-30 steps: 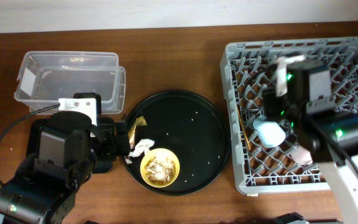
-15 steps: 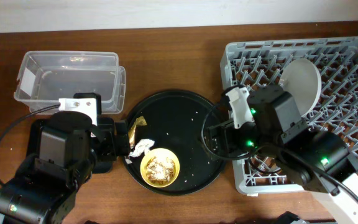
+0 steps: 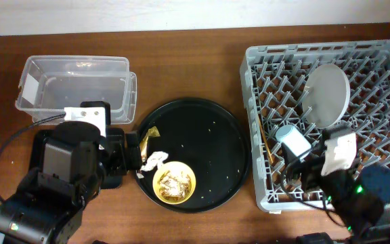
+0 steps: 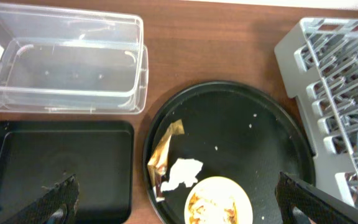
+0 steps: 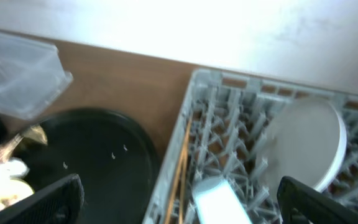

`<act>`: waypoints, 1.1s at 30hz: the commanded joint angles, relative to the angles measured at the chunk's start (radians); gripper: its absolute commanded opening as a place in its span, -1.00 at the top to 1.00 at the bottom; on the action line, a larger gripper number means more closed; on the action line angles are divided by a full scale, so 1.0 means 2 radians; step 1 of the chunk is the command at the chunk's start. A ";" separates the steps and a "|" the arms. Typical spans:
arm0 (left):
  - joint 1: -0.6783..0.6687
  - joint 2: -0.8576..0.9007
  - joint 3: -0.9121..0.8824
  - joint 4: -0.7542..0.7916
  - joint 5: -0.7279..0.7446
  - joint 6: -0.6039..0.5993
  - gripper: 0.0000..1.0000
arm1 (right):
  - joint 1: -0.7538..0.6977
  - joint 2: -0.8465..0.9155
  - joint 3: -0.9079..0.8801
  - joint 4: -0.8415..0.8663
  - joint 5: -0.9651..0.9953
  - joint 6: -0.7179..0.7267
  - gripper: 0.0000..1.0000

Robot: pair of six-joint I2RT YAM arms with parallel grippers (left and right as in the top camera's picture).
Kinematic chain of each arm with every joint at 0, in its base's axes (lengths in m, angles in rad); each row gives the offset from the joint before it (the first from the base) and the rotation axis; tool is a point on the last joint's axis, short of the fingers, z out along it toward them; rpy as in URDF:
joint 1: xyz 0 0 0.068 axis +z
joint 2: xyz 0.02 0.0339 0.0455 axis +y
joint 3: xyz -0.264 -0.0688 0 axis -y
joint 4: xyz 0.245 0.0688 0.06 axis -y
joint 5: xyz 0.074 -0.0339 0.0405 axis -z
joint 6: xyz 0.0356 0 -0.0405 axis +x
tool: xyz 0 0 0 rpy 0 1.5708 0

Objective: Sort waste into correct bins and load items into the dishwasher rack

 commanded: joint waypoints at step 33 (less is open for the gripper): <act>-0.012 0.101 -0.015 0.029 0.083 -0.035 -0.99 | -0.010 -0.253 -0.428 0.349 -0.028 -0.006 -0.96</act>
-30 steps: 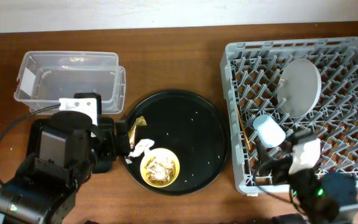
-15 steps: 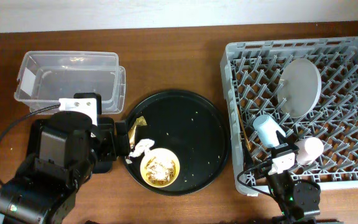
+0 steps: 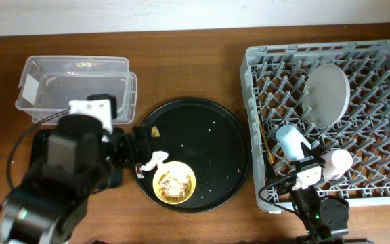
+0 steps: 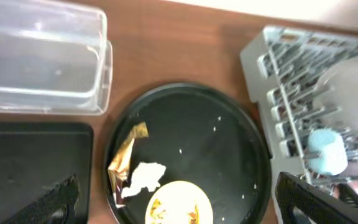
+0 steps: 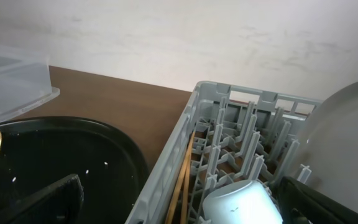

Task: Sort waste into correct bins and load items into the dishwasher rack
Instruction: 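Grasp the gold wrapper with the left gripper, then drop the gold wrapper into the clear plastic bin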

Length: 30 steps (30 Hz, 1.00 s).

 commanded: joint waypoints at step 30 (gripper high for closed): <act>0.063 0.495 0.297 -0.066 -0.206 0.041 0.98 | -0.004 -0.005 -0.004 0.000 -0.004 -0.002 -0.96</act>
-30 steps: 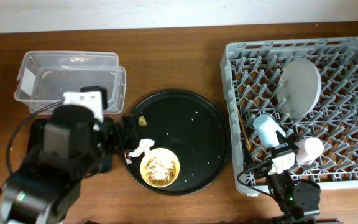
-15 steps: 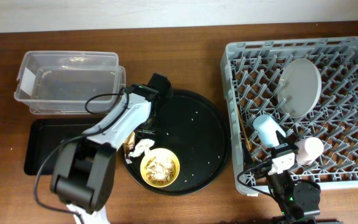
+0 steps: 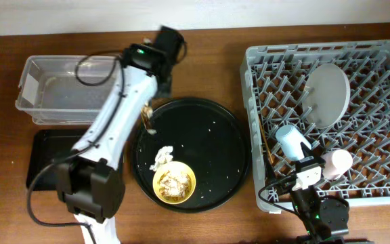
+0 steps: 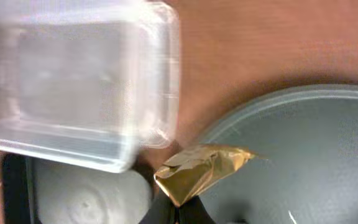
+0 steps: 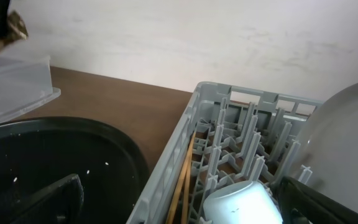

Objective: Sort waste into correct bins and load items into the dishwasher rack

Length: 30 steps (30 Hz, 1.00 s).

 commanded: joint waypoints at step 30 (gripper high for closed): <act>-0.042 -0.016 -0.243 0.006 0.219 0.001 -0.40 | -0.004 -0.004 -0.004 0.000 -0.002 -0.002 -0.96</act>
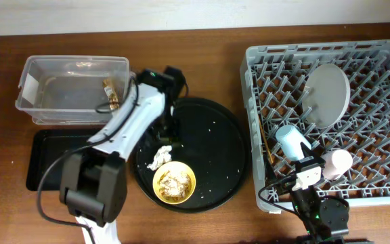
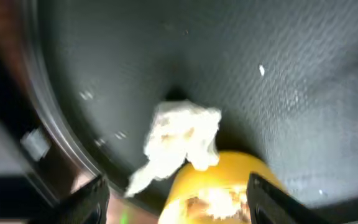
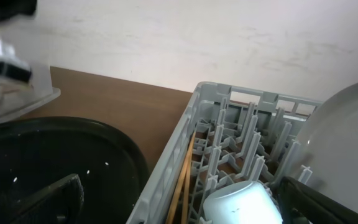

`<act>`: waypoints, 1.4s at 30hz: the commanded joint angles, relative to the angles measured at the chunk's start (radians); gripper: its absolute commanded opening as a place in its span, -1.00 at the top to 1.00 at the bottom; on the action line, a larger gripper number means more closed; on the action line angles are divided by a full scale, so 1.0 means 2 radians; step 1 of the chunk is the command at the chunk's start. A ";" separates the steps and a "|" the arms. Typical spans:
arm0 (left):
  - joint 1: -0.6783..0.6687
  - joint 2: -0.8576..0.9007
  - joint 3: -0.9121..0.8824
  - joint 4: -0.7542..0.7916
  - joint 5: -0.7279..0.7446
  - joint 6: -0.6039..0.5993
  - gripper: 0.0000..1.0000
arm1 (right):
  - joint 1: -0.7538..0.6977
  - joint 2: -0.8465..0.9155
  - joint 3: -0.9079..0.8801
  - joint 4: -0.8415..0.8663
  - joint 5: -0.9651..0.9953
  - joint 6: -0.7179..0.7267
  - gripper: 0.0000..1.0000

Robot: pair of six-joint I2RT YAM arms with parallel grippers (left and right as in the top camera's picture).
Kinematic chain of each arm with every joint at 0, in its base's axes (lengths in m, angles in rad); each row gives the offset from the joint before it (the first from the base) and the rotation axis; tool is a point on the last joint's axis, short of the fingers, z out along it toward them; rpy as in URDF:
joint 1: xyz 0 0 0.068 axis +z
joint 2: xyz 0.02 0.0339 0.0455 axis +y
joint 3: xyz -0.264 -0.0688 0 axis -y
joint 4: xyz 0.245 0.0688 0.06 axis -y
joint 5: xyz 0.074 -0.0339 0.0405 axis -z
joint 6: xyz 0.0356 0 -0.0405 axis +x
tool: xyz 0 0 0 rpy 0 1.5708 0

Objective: Sort waste into correct bins and load items into the dishwasher rack

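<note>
A crumpled white napkin [image 1: 158,157] [image 2: 182,140] lies on the round black tray [image 1: 208,146], touching a yellow bowl [image 1: 175,181] [image 2: 222,193] of food scraps. My left gripper [image 1: 165,133] [image 2: 179,208] hangs open just above the napkin. The gold wrapper [image 1: 108,90] lies in the clear bin [image 1: 39,74]. The grey dishwasher rack [image 1: 256,61] [image 3: 166,162] holds a white plate [image 1: 327,93], a pale blue cup [image 1: 291,142] [image 3: 241,202] and chopsticks [image 3: 182,177]. My right gripper [image 1: 303,177] [image 3: 182,211] rests open at the rack's front edge.
A black rectangular tray [image 1: 46,159] sits below the clear bin, left of the round tray. My left arm [image 1: 131,122] stretches across the bin's corner and the tray's left rim. Bare wood lies between the round tray and the rack.
My left gripper was shut on the gold wrapper beside the clear bin. The wrapper now lies in the bin, and the gripper is open over the napkin on the round tray.
First the wrapper and napkin lay on the tray with my left gripper open beside them, and my right arm stood over the rack's front. Then the right arm was parked at the rack's front edge. The left held the wrapper by the bin; it now lies inside.
</note>
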 commanded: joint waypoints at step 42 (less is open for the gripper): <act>-0.117 -0.108 0.085 -0.128 -0.039 -0.099 -0.52 | -0.004 -0.004 -0.004 0.000 -0.002 -0.002 -0.96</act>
